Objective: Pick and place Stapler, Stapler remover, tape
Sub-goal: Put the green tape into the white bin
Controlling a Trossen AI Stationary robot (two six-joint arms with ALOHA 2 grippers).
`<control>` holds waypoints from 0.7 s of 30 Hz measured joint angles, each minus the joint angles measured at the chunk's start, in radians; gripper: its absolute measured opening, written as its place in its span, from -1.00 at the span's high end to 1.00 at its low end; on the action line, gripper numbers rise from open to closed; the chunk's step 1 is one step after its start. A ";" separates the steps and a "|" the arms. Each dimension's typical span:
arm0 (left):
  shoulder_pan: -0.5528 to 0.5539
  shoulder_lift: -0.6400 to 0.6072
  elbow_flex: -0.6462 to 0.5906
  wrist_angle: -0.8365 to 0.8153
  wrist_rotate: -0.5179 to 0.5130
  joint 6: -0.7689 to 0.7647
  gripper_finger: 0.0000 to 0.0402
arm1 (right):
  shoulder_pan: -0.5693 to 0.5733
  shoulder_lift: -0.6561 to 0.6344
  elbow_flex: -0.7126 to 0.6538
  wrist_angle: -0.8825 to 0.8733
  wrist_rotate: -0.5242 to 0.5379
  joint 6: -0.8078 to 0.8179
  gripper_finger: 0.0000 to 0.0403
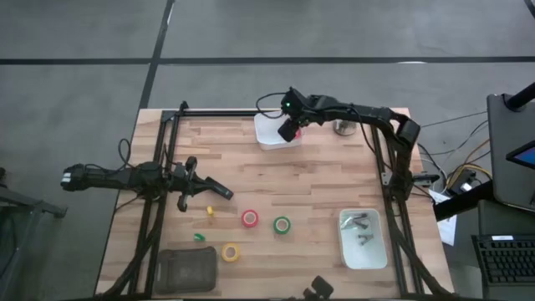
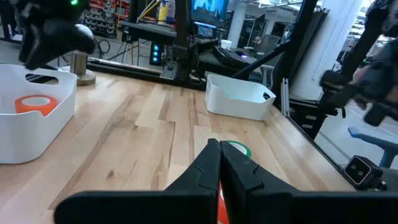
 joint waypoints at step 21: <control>0.000 0.000 0.000 0.000 0.000 0.000 0.96 | 0.592 -0.041 -0.008 -0.125 -0.040 -0.118 0.32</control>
